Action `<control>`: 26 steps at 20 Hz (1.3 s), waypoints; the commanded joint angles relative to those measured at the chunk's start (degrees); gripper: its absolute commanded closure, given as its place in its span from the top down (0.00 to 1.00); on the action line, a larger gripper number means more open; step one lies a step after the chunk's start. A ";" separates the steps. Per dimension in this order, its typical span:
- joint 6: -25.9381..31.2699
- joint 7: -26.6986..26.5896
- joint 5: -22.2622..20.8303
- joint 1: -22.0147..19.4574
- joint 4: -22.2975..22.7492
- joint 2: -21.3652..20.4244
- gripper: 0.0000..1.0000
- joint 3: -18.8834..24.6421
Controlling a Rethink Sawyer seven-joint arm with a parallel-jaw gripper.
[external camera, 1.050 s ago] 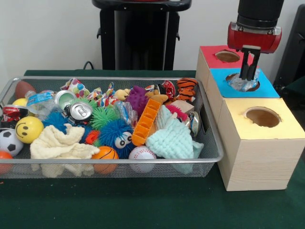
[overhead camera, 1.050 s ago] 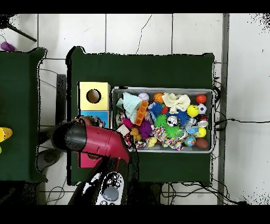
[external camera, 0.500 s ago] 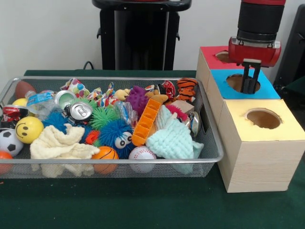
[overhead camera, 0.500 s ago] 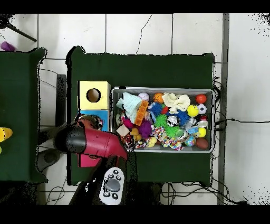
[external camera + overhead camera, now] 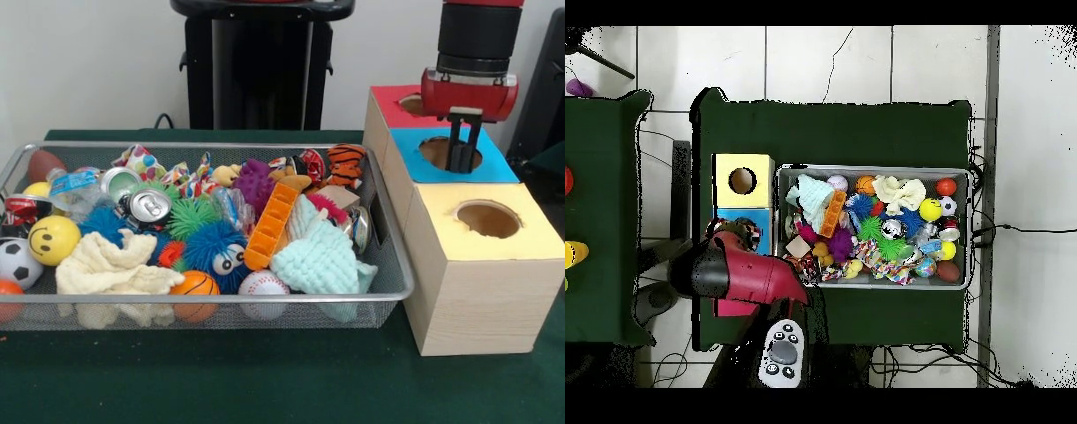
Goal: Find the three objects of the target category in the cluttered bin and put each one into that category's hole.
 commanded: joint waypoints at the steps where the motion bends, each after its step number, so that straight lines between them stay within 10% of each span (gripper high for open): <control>1: 2.19 12.92 0.39 -0.53 2.57 6.92 0.00 3.19; 7: 40.08 11.58 -4.27 1.50 -6.04 -9.21 0.00 -6.44; 11: 53.22 10.36 -6.14 -1.40 -11.11 -12.11 0.00 -5.82; 26: 37.96 -5.19 -11.17 -12.65 -2.65 -12.97 0.00 -1.25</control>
